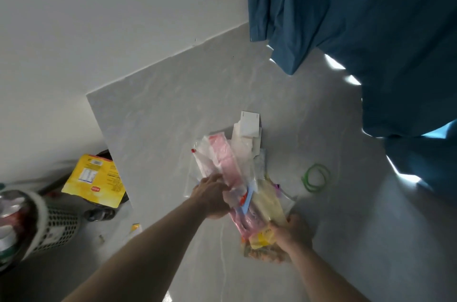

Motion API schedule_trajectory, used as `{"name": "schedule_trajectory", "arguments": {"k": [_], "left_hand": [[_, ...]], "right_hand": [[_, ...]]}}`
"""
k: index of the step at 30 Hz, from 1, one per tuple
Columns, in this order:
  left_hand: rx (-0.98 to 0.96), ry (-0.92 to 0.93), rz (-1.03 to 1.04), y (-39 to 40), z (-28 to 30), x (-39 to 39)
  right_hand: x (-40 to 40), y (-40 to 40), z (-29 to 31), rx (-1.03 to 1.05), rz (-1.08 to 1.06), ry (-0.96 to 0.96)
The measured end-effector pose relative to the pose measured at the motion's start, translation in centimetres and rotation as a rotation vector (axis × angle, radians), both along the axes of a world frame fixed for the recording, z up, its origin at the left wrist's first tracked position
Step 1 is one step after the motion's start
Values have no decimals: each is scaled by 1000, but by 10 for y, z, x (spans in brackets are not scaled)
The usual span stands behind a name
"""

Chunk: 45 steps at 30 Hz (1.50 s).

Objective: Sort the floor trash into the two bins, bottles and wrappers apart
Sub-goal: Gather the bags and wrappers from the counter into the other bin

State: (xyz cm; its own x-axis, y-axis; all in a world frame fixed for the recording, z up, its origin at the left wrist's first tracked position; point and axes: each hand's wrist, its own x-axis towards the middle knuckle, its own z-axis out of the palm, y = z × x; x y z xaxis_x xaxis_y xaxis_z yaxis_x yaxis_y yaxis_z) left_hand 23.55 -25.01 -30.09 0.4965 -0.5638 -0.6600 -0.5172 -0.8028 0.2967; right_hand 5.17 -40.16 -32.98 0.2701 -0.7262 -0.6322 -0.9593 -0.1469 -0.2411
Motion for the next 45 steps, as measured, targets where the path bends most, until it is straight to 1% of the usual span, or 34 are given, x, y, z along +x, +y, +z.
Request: {"name": "schedule_trajectory", "arguments": {"k": [2,4,6,7,10,11,14,17,21,23,25,27,30,34,36,38,41,45], "left_hand": [[32,-23,2,6,13,-15],[61,-95,45,15,19,-28],[63,-174,118,26,18,-43],[45,-181,154,32,16,-52],[20,-109,208,50,2,-79],[10,-113,233,57,-5,-87],[-104,-166,352,73,-19,-99],[-77,-177,345,91,-24,-100],[-148,-173,414,112,-8,-102],[-193,-172,460,121,9,-109],[-268,-152,519,129,34,-121],[-321,-154,602,137,71,-134],[-379,-98,815,156,130,-157],[-414,-53,945,203,195,-195],[-423,-66,1027,232,223,-218],[-398,-108,1064,263,248,-243],[-356,-161,1030,310,274,-280],[-412,-203,1094,364,307,-323]], "right_hand": [[-13,2,6,46,-37,-69],[-31,5,14,64,-126,-126],[-52,7,20,56,-204,-132],[-62,8,22,43,-220,-123],[-89,9,20,9,-256,-96],[-96,10,21,8,-274,-95],[-116,13,22,25,-357,-141],[-133,23,29,56,-481,-187],[-151,35,39,123,-692,-269],[-159,38,45,164,-777,-310],[-165,42,64,206,-828,-353],[-169,48,91,232,-828,-370],[-177,61,130,266,-782,-384],[-182,92,186,293,-684,-435],[-186,114,206,297,-643,-458],[-193,136,220,304,-591,-476],[-202,171,235,326,-531,-501],[-215,222,265,327,-448,-548]]}}
